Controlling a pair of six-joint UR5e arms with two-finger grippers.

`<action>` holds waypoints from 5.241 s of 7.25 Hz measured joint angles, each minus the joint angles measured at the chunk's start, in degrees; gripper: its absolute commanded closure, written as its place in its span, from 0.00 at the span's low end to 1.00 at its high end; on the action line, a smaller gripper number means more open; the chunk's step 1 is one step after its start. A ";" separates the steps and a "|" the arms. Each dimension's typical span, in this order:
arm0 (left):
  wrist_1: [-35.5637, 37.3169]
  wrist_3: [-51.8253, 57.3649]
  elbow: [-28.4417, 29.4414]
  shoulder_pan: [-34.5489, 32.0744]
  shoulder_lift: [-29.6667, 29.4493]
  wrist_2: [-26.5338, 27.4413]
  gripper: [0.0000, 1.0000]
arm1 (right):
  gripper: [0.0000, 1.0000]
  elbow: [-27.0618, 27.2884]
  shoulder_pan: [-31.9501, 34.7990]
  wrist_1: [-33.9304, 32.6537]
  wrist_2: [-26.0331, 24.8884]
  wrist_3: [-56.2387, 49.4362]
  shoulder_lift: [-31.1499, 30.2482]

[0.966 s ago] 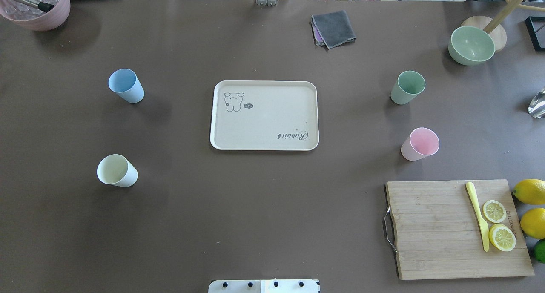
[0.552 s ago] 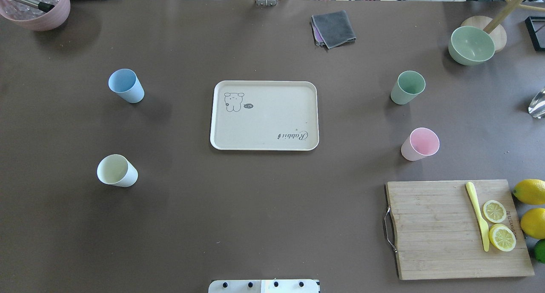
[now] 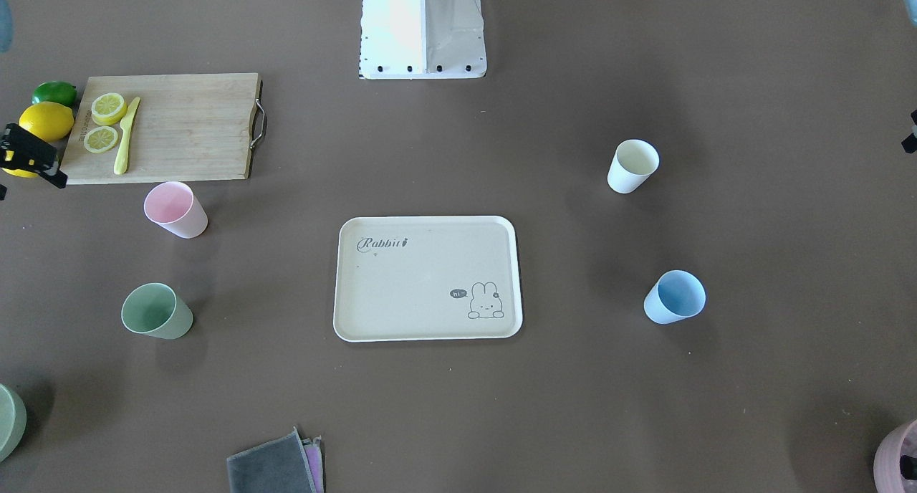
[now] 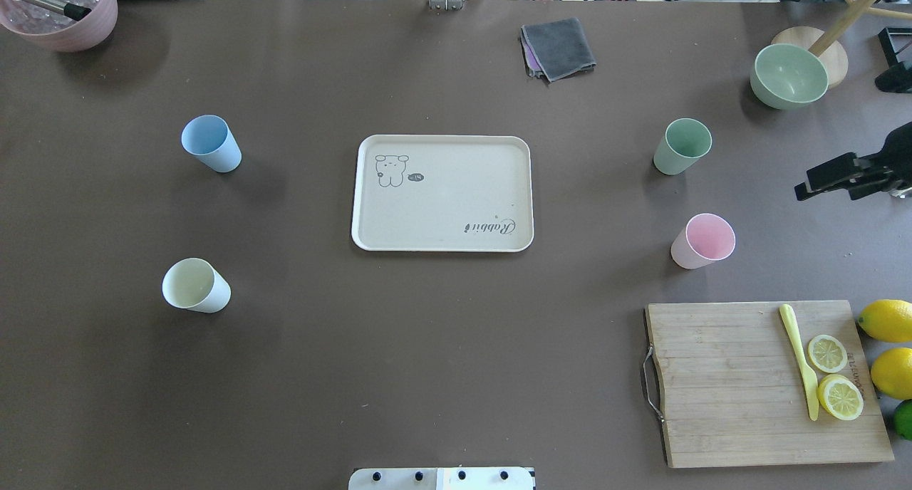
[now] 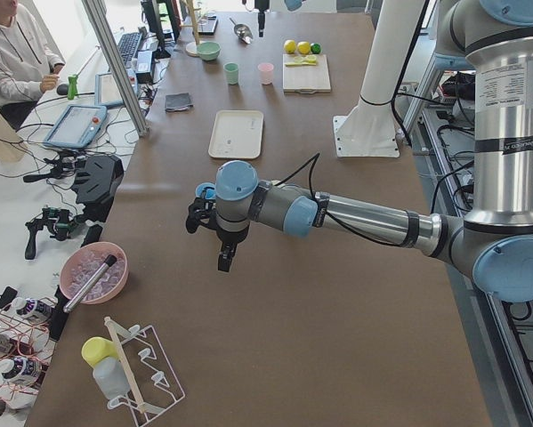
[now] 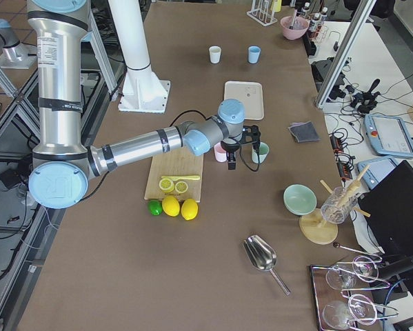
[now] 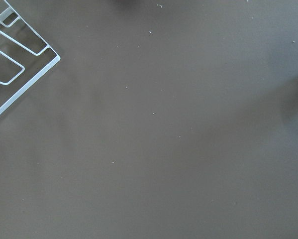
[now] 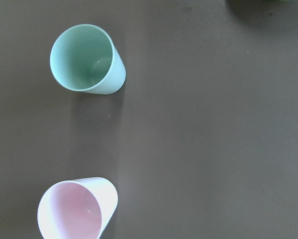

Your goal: Place all cups on tray

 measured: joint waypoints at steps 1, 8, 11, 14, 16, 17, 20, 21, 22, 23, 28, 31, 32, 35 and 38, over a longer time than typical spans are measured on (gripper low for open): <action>-0.05 -0.02 -0.01 0.00 -0.03 0.06 0.02 | 0.01 -0.29 -3.23 1.20 -0.96 2.28 0.39; -1.22 -4.11 0.13 0.01 -0.68 0.57 0.02 | 0.73 -9.34 -9.53 1.82 -1.27 3.54 7.30; -1.44 -4.69 0.13 0.01 -0.79 0.58 0.02 | 1.00 -10.00 -10.74 1.75 -0.94 3.53 7.21; -4.24 -15.66 -0.70 5.38 -2.05 1.67 0.02 | 1.00 -9.38 -10.85 1.75 0.30 4.70 7.93; -7.77 -26.98 -3.48 15.01 -2.46 6.28 0.02 | 1.00 -8.96 -11.45 1.61 0.48 12.66 13.80; -8.36 -31.51 -5.69 19.53 -2.65 7.32 0.02 | 1.00 -10.35 -12.91 1.41 -0.84 17.53 18.97; -8.73 -39.27 -9.11 30.77 -4.06 10.56 0.04 | 1.00 -16.69 -17.97 1.67 -7.94 22.50 30.28; -8.78 -40.48 -9.13 33.75 -4.79 12.36 0.07 | 1.00 -18.10 -18.98 1.70 -9.27 22.71 32.28; -8.82 -40.96 -8.72 36.08 -5.49 13.24 0.09 | 1.00 -18.73 -19.74 1.68 -10.08 22.94 33.30; -8.86 -41.15 -7.98 37.64 -6.26 13.59 0.11 | 0.57 -19.10 -20.32 1.68 -10.69 23.59 33.90; -9.41 -41.33 -4.08 42.66 -8.10 16.07 1.00 | 0.00 -20.70 -19.45 1.59 -11.03 30.72 37.27; -11.09 -43.16 -3.46 43.35 -9.32 15.82 1.00 | 0.00 -19.77 -11.89 1.27 -4.49 27.45 32.98; -10.19 -43.33 -3.64 43.13 -10.89 15.23 1.00 | 0.00 -19.84 -8.86 1.13 -2.62 23.78 30.53; 1.36 -42.97 -0.19 40.21 -25.49 13.60 1.00 | 0.00 -21.88 -1.45 0.50 -1.13 12.70 25.60; 3.35 -45.28 12.04 40.40 -40.76 14.44 1.00 | 0.00 -23.45 -0.02 -0.80 -3.73 6.22 22.94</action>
